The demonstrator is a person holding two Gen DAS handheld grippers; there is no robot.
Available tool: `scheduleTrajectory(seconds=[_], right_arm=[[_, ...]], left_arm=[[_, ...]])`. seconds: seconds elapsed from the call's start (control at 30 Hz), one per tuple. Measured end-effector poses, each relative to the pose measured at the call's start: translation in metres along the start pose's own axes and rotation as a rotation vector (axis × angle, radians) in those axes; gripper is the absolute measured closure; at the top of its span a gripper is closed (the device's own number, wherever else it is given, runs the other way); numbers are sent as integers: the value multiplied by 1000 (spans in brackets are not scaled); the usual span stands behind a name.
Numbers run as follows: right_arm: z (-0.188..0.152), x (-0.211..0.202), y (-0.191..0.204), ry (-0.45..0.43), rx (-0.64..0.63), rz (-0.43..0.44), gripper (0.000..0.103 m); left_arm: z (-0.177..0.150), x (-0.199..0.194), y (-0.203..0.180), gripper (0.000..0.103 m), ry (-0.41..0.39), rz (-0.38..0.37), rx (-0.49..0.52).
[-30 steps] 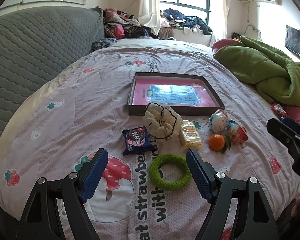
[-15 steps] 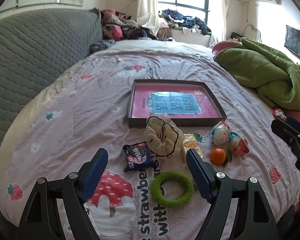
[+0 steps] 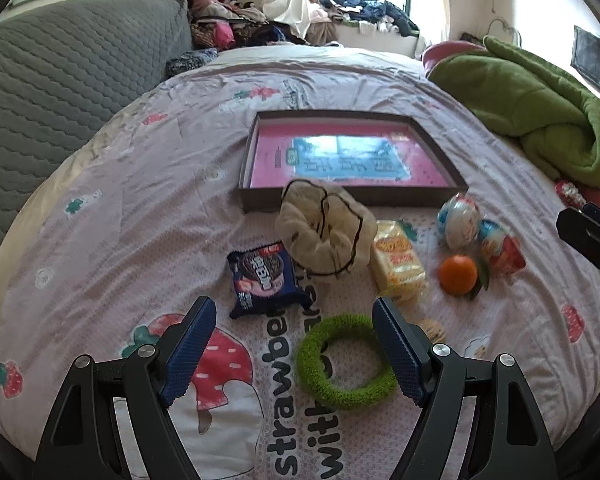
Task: Organize objects
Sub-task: 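Move the left gripper toward the green fuzzy ring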
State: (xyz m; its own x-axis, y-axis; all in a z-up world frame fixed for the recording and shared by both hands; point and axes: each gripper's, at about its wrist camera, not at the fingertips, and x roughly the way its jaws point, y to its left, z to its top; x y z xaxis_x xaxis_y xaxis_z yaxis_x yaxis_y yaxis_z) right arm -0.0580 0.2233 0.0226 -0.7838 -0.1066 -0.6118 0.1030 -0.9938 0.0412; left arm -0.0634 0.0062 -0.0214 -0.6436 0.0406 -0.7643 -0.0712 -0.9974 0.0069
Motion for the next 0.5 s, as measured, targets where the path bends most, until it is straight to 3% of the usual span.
scheduleTrajectory(seconds=[0.5], right_arm=[[-35,31,4,88,-2,64,29]], left_arm=[[-25,31,-2,22,69,-14,23]])
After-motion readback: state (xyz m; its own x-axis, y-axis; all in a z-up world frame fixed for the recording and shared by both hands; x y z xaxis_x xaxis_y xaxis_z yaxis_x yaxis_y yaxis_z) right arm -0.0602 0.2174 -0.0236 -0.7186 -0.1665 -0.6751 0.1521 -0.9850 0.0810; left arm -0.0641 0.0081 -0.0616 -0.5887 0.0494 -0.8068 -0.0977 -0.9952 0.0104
